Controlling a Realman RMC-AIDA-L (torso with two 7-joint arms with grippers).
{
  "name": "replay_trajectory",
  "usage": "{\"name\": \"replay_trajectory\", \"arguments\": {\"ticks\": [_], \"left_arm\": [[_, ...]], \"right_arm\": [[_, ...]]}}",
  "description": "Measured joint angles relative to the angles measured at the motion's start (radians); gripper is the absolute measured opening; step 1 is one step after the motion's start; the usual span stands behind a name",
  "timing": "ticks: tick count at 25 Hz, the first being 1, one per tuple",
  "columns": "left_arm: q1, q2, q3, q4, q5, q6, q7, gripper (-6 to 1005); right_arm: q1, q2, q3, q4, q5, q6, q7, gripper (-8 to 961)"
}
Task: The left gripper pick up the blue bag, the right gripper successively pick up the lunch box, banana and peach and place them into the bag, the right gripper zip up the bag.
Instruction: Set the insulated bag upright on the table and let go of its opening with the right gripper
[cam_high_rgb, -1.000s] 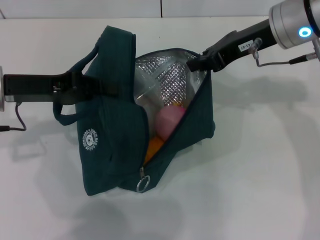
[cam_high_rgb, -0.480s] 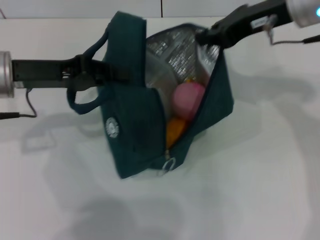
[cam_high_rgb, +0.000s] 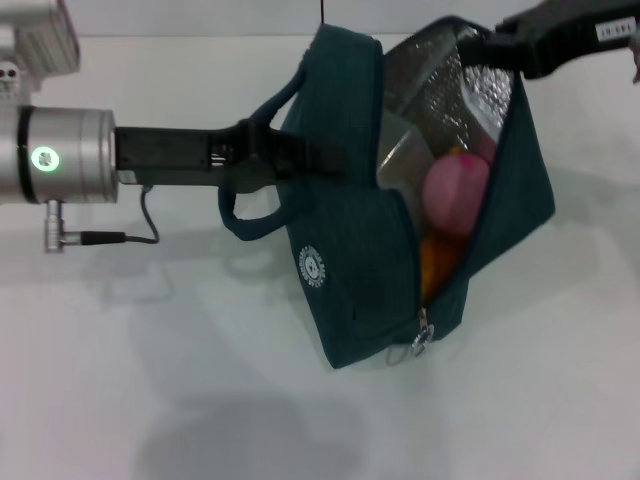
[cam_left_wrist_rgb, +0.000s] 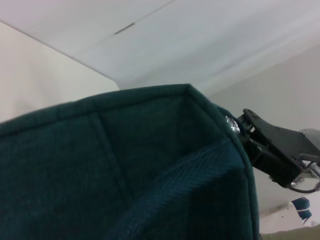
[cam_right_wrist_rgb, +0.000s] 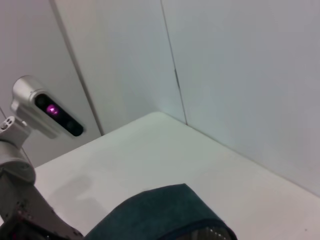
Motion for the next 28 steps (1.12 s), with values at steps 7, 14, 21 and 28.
{"name": "replay_trajectory", "arguments": {"ticks": [7,14,21,28], "left_arm": [[-0.010,-0.016,0.001,-0.084,0.005,-0.065,0.068,46],[0.007,-0.015,0.002,-0.109,0.025,-0.135,0.085,46],[0.040,-0.007,-0.001,-0.111,0.034,-0.144,0.085,47],[0.075,-0.002,-0.009,-0.112,0.000,-0.154,0.086,47]], "right_arm": [[-0.042,0.005,-0.012,0.039,0.002,-0.006,-0.059,28],[-0.029,0.006,-0.064,0.093,0.034,0.001,-0.093,38],[-0.024,0.006,-0.072,0.081,0.187,0.021,-0.154,47],[-0.033,0.005,-0.075,0.113,0.221,0.045,-0.181,57]]}}
